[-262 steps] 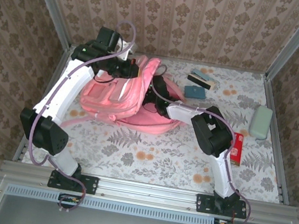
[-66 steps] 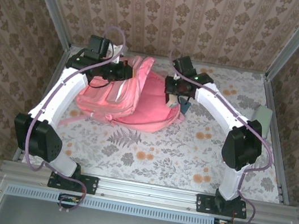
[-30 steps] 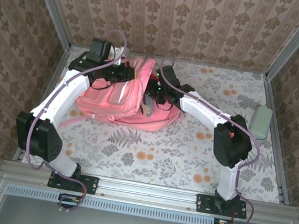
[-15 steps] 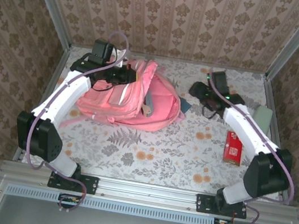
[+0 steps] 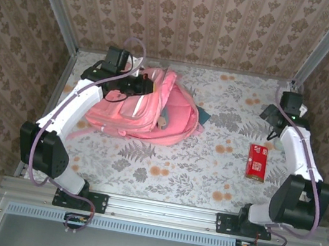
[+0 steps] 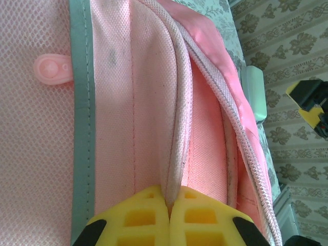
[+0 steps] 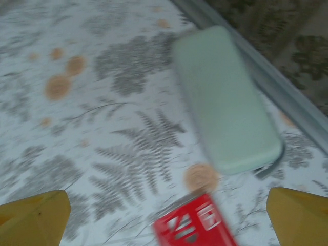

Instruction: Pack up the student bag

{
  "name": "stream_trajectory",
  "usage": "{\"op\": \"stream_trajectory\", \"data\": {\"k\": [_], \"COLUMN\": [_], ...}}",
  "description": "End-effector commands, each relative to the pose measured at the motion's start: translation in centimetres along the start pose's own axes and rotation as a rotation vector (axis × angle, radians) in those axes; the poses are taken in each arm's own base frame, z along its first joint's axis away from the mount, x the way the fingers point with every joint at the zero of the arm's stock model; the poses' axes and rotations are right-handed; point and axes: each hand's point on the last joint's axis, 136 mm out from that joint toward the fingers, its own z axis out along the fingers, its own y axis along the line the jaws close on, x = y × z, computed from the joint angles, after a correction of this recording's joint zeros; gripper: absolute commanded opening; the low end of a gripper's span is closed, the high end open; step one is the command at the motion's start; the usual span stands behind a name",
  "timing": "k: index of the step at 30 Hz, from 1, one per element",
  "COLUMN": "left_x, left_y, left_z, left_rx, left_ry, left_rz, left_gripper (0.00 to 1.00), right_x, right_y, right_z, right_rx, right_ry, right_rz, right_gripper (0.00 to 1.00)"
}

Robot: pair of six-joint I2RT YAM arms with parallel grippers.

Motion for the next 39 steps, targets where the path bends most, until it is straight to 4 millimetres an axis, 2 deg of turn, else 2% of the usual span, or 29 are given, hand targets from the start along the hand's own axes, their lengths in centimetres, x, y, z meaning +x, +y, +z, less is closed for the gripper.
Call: {"op": "stream_trajectory", "data": {"k": [1,9,14,18,25,31,36,39], "left_x": [-0.4,-0.3,0.1,0.2,0.1,-0.2,-0.2,-0.4], "left_y": [-3.7,-3.9,-3.6,-3.3,-2.9,-3.0,-2.9,-3.0], "left_z": [-1.0,-1.0,-0.8,-0.6,-0.2,-0.1,-0.2,-0.3], "left_rx": [0.123,0.142,0.141,0.139,0.137,0.145,0.141,0.142], "left_ry": [-0.028,-0.040,-0.034,-0.032,-0.031,-0.033,-0.037,-0.039], "left_rz": [0.097,0.099,0.099,0.093,0.082,0.079,0.079,0.081], "left_gripper": [0.00,0.00,0.00,0.00,0.00,0.00,0.00,0.00], "right_x": [0.1,-0.3,0.4,1.3,2.8,4.3,4.1,3.7], "right_y": [-2.1,-5.3,-5.6,-5.0,-3.2,-3.6,-3.3,-2.8], "right_z": [2.4,7.5,9.7,11.1,11.9,12.5,12.0,11.1], "right_rx": [0.079,0.167,0.162,0.131,0.048,0.103,0.096,0.083], "right_ry": [0.085,0.242,0.310,0.367,0.423,0.474,0.455,0.425], "right_rz": [-0.021,0.000,-0.027,-0.047,-0.067,-0.099,-0.094,-0.088], "right_gripper": [1.00,1.00,1.00,1.00,1.00,1.00,0.86,0.83]}}
